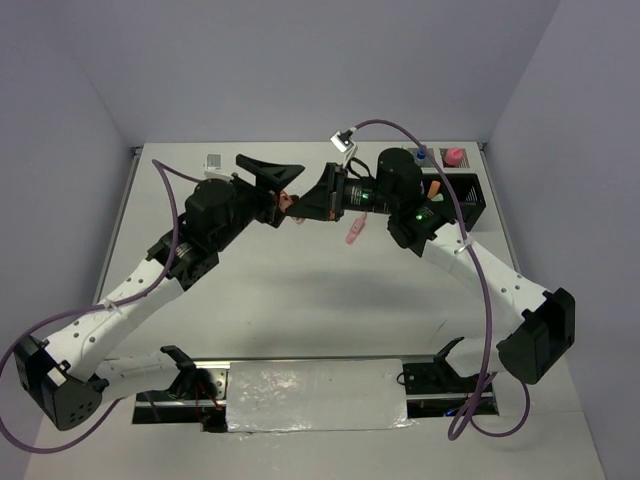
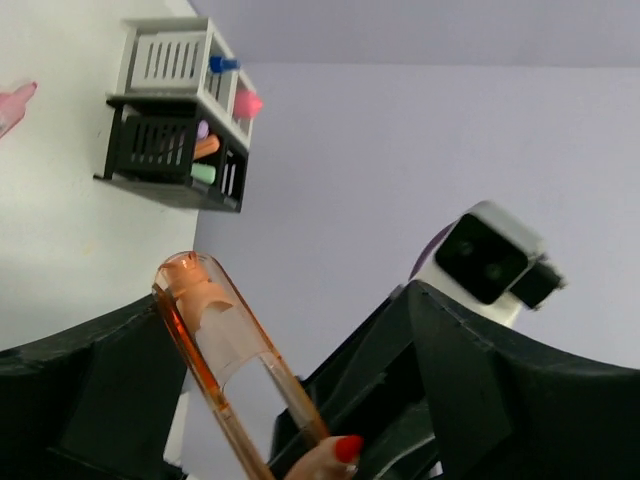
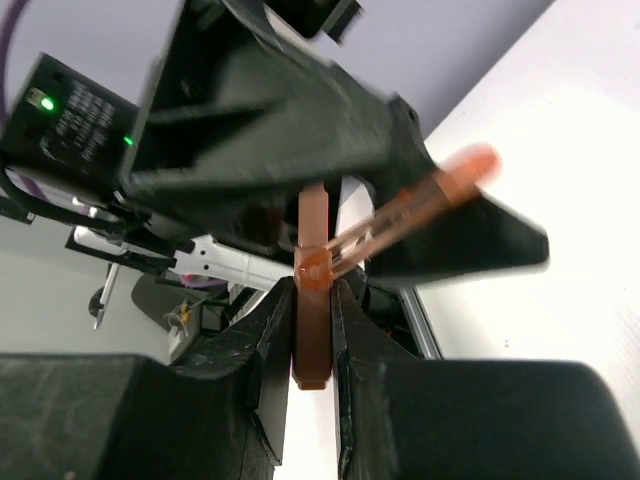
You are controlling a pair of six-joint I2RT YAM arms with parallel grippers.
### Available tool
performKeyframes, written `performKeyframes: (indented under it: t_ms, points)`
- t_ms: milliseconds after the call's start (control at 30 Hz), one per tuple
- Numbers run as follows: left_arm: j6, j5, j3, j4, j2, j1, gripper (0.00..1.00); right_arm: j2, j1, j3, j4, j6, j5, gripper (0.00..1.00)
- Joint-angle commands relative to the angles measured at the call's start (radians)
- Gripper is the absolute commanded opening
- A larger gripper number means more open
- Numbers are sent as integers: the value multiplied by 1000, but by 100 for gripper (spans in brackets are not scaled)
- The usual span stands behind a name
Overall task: Sort the stationery into containers
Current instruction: Close the pen cap on the pen.
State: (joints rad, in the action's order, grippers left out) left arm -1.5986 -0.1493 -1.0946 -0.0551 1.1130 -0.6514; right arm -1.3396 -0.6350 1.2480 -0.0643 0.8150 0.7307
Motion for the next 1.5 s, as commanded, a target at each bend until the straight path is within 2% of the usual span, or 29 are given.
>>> performKeyframes:
  t_ms: [0,133,200,233,300,333,600,700,767,800,967,1300,1367,1467]
  points:
    - [40,-38,-34,110,-31,27,92,49,-6,-19,-39,10,-8,0]
    - [65,-39,-36,117,-56,48,61,75,-6,-42,-6,-10,-22,0]
    - [72,-35,-33,118,-65,56,57,79,-5,-51,-5,-11,-27,0]
    - [74,-30,-31,120,-68,56,50,82,-5,-53,-3,-11,-27,0]
    - [86,-26,-31,123,-71,58,46,79,-6,-53,0,-11,-36,0]
    - [91,-16,-33,123,-73,58,40,79,-6,-53,1,-11,-37,0]
    - [120,37,-25,126,-76,59,25,76,-3,-32,-37,7,-13,0]
    - [115,63,10,179,-78,59,15,76,-2,-27,-60,21,-1,0]
    - [111,92,24,214,-74,59,3,71,-3,-10,-48,26,-4,0]
    - [114,102,21,234,-65,59,0,59,-3,-1,-23,24,-2,0]
    - [173,142,-39,259,-32,59,0,34,-5,33,14,32,-13,0]
    - [235,142,-22,270,-59,58,0,16,-3,90,57,41,-40,0]
    - [242,142,-19,268,-65,58,0,8,-3,102,112,39,-57,0]
    - [261,126,-22,253,-74,58,0,17,-5,84,80,47,-57,0]
